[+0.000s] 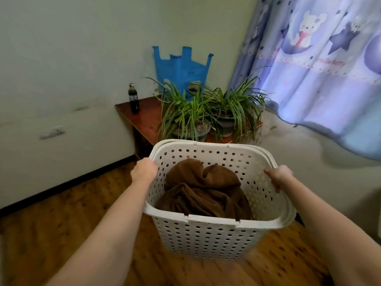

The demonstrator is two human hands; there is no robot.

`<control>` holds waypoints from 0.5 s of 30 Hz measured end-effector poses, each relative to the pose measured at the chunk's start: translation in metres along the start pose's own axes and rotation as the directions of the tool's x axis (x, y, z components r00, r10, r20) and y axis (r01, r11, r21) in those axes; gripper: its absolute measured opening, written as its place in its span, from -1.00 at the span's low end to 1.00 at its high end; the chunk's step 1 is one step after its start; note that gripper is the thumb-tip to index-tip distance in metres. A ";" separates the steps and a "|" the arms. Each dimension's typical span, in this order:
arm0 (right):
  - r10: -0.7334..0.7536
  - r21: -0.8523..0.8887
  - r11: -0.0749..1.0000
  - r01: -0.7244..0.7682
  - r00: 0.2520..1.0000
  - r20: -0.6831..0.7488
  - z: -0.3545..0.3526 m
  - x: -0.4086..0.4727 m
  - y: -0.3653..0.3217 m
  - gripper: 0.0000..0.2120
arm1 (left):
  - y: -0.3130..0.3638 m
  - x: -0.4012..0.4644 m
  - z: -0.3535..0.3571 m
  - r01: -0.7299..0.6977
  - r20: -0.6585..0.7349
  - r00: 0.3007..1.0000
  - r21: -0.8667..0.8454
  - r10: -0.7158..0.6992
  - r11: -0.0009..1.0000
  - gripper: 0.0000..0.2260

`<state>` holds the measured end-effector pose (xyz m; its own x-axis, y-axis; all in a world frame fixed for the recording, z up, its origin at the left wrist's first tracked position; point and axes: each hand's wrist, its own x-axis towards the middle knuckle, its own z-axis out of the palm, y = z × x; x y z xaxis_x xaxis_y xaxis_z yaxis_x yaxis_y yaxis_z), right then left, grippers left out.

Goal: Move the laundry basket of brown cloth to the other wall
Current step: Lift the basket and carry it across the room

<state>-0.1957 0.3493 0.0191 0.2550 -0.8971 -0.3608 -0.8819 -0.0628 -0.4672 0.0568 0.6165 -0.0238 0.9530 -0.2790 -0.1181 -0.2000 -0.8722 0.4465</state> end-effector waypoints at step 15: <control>-0.262 -0.050 0.959 0.280 0.938 0.229 0.182 -0.058 -0.192 -0.63 | -0.222 0.056 -0.112 0.340 -0.076 0.937 -0.010 -0.340 0.940 -0.62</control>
<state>0.0311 0.4931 -0.0165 0.5607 -0.7245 -0.4009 -0.7941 -0.3332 -0.5084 0.1796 0.8394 -0.0301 0.9787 0.0653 -0.1947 0.1382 -0.9109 0.3889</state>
